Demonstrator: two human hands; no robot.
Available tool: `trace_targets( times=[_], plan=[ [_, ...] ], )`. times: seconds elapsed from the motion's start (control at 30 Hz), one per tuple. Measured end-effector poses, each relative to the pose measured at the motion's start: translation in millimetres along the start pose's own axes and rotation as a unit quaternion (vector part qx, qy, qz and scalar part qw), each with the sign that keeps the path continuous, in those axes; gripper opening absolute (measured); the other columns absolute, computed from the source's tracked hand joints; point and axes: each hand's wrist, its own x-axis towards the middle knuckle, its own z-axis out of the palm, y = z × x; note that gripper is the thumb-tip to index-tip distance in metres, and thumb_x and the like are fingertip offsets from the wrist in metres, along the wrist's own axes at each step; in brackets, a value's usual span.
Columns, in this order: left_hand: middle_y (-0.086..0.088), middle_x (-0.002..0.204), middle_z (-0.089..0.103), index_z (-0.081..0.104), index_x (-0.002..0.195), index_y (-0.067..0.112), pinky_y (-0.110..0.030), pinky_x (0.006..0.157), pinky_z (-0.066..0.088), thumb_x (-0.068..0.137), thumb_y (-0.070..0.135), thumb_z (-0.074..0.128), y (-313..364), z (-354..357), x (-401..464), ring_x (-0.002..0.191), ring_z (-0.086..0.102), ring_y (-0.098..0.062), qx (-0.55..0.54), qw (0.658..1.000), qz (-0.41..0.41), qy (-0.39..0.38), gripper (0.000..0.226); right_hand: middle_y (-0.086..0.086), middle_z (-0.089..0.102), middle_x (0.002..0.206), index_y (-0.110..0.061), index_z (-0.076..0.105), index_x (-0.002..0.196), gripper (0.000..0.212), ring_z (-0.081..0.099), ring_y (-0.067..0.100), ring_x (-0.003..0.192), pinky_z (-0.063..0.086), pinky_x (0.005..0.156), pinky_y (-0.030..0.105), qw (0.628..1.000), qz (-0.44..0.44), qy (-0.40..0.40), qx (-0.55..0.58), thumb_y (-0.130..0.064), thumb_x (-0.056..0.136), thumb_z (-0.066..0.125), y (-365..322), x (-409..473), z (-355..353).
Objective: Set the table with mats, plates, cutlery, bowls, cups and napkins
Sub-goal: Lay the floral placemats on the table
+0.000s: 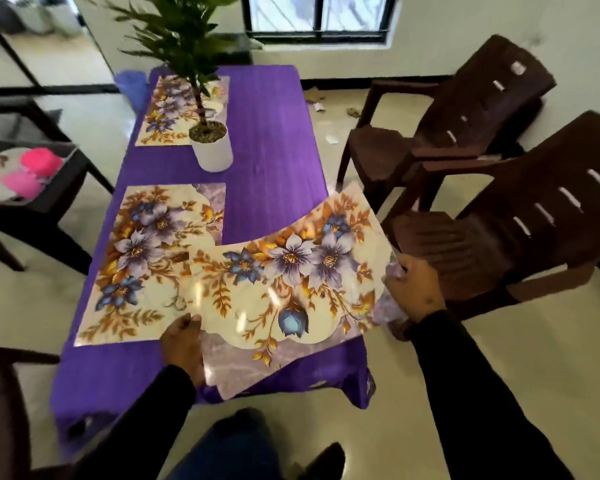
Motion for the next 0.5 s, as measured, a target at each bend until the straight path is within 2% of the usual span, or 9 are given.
trace_targets(
  times=[0.1, 0.17, 0.27, 0.33, 0.4, 0.5],
  plan=[
    [-0.019, 0.109, 0.069, 0.072, 0.098, 0.013, -0.049, 0.092, 0.052, 0.098, 0.009, 0.058, -26.9, 1.3, -1.1, 0.098, 0.063, -0.032, -0.037, 0.999, -0.026, 0.023, 0.015, 0.021, 0.071, 0.101, 0.003, 0.069, 0.104, 0.017, 0.065, 0.033, 0.093, 0.039, 0.077, 0.026, 0.999, -0.032, -0.024, -0.012, -0.007, 0.091, 0.064, -4.5, 28.8, -6.3],
    [-0.016, 0.101, 0.069, 0.068, 0.103, 0.006, -0.041, 0.080, 0.055, 0.101, 0.007, 0.055, -22.7, 12.7, -19.1, 0.090, 0.064, -0.031, -0.051, 0.997, -0.039, 0.045, 0.013, 0.018, 0.070, 0.101, 0.002, 0.069, 0.107, 0.020, 0.063, 0.029, 0.087, 0.040, 0.078, 0.025, 0.997, -0.051, -0.044, -0.025, -0.010, 0.093, 0.063, -10.0, 49.2, -9.1],
    [-0.011, 0.088, 0.064, 0.063, 0.094, 0.009, -0.030, 0.059, 0.049, 0.103, 0.007, 0.052, -26.6, 30.5, -28.4, 0.073, 0.057, -0.025, -0.070, 0.993, -0.086, 0.038, 0.015, 0.003, 0.060, 0.084, 0.000, 0.068, 0.107, 0.019, 0.055, 0.010, 0.071, 0.039, 0.068, 0.019, 0.995, -0.074, -0.060, -0.029, -0.014, 0.097, 0.059, -18.9, 69.4, -12.3],
    [-0.014, 0.091, 0.066, 0.065, 0.098, 0.008, -0.031, 0.058, 0.047, 0.104, 0.009, 0.052, -29.3, 44.5, -36.5, 0.071, 0.058, -0.025, -0.072, 0.991, -0.106, 0.034, 0.014, 0.004, 0.061, 0.085, 0.000, 0.068, 0.109, 0.021, 0.056, 0.009, 0.071, 0.039, 0.067, 0.020, 0.992, -0.096, -0.069, -0.038, -0.015, 0.096, 0.060, -19.8, 86.2, -11.7],
    [-0.016, 0.094, 0.069, 0.064, 0.102, 0.004, -0.035, 0.062, 0.052, 0.104, 0.009, 0.052, -32.6, 59.3, -47.7, 0.076, 0.063, -0.029, -0.081, 0.988, -0.126, 0.029, 0.013, 0.012, 0.069, 0.096, 0.002, 0.067, 0.112, 0.023, 0.054, 0.013, 0.073, 0.040, 0.073, 0.022, 0.991, -0.098, -0.074, -0.056, -0.012, 0.095, 0.062, -25.1, 101.7, -14.1],
    [-0.018, 0.093, 0.070, 0.061, 0.097, 0.003, -0.039, 0.062, 0.057, 0.103, 0.006, 0.052, -28.2, 79.0, -63.4, 0.078, 0.067, -0.031, -0.071, 0.986, -0.150, 0.021, 0.011, 0.016, 0.071, 0.102, 0.004, 0.067, 0.113, 0.024, 0.054, 0.019, 0.079, 0.039, 0.077, 0.025, 0.988, -0.113, -0.068, -0.075, -0.007, 0.092, 0.065, -32.4, 127.0, -15.1]
  ],
)
